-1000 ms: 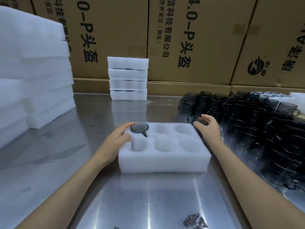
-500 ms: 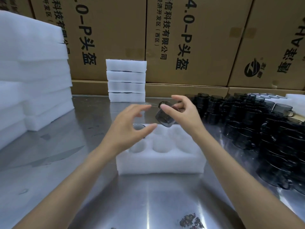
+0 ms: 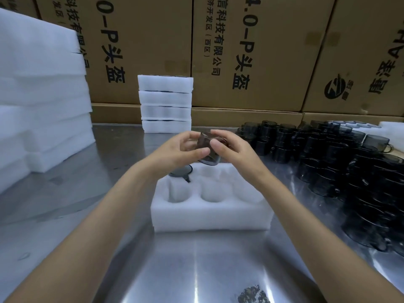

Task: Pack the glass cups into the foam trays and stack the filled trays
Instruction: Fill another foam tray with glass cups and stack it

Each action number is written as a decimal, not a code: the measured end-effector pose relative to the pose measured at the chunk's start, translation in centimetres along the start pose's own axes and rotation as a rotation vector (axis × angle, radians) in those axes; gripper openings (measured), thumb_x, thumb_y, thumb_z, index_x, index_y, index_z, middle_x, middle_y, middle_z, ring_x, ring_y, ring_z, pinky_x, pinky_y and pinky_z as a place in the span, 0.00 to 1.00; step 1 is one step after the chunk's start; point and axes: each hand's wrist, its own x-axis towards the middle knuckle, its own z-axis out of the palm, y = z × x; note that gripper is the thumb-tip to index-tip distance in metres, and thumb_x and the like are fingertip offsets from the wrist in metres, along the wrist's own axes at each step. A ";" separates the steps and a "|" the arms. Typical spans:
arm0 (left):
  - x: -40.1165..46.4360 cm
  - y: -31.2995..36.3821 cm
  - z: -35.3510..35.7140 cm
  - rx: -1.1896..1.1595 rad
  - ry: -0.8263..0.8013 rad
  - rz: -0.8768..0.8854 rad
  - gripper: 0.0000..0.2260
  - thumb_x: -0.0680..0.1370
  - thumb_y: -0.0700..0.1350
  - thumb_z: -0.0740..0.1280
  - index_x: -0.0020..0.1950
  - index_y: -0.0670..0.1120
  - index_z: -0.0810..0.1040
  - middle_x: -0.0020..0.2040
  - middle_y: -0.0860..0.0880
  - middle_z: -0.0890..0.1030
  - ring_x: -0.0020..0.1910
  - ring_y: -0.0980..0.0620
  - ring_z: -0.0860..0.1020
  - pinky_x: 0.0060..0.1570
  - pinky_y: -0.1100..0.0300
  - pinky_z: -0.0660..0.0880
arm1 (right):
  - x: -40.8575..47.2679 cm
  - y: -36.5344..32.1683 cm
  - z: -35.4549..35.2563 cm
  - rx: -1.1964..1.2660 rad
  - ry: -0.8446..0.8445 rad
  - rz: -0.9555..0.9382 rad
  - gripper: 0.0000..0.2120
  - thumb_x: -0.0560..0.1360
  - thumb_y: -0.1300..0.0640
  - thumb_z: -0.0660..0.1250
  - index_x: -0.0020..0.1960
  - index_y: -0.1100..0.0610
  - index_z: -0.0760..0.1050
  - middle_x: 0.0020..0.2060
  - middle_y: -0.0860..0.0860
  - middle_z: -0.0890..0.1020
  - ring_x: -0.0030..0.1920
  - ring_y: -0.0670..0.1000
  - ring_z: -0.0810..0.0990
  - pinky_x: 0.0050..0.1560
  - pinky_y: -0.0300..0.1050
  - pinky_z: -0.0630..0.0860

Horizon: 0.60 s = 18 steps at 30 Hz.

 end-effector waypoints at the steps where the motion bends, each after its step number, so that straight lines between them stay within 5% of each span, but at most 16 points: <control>1: 0.0 -0.3 -0.1 -0.006 -0.020 -0.009 0.18 0.77 0.42 0.67 0.66 0.43 0.71 0.57 0.47 0.82 0.57 0.52 0.80 0.52 0.64 0.76 | 0.0 0.1 -0.1 0.019 -0.016 0.013 0.12 0.76 0.53 0.67 0.58 0.51 0.75 0.49 0.42 0.80 0.48 0.35 0.79 0.46 0.31 0.75; 4: 0.0 -0.5 -0.2 0.168 -0.060 -0.006 0.14 0.78 0.45 0.65 0.63 0.50 0.75 0.55 0.55 0.82 0.55 0.60 0.79 0.55 0.69 0.73 | 0.0 0.5 -0.4 -0.061 0.042 0.066 0.11 0.72 0.49 0.71 0.52 0.50 0.76 0.45 0.43 0.82 0.44 0.38 0.80 0.42 0.35 0.74; 7: 0.2 -0.7 -0.4 0.277 0.023 0.007 0.11 0.78 0.47 0.67 0.59 0.57 0.77 0.46 0.61 0.82 0.44 0.66 0.79 0.44 0.76 0.71 | -0.2 0.9 0.1 -0.241 0.153 0.167 0.28 0.61 0.34 0.73 0.51 0.50 0.70 0.46 0.45 0.80 0.47 0.44 0.78 0.43 0.42 0.74; 11: 0.2 -1.3 -0.9 0.273 0.010 0.020 0.16 0.77 0.45 0.68 0.63 0.57 0.75 0.55 0.58 0.81 0.51 0.63 0.79 0.48 0.73 0.73 | -0.4 1.1 1.3 -0.483 0.116 0.197 0.38 0.58 0.26 0.65 0.60 0.45 0.67 0.52 0.44 0.75 0.52 0.46 0.75 0.47 0.44 0.73; 18: 0.3 -1.8 0.2 0.319 -0.014 0.057 0.27 0.73 0.38 0.72 0.69 0.54 0.68 0.56 0.59 0.77 0.53 0.65 0.79 0.47 0.71 0.74 | -0.3 1.4 1.5 -0.420 0.103 0.170 0.27 0.64 0.31 0.64 0.58 0.44 0.73 0.50 0.39 0.76 0.53 0.42 0.76 0.56 0.47 0.75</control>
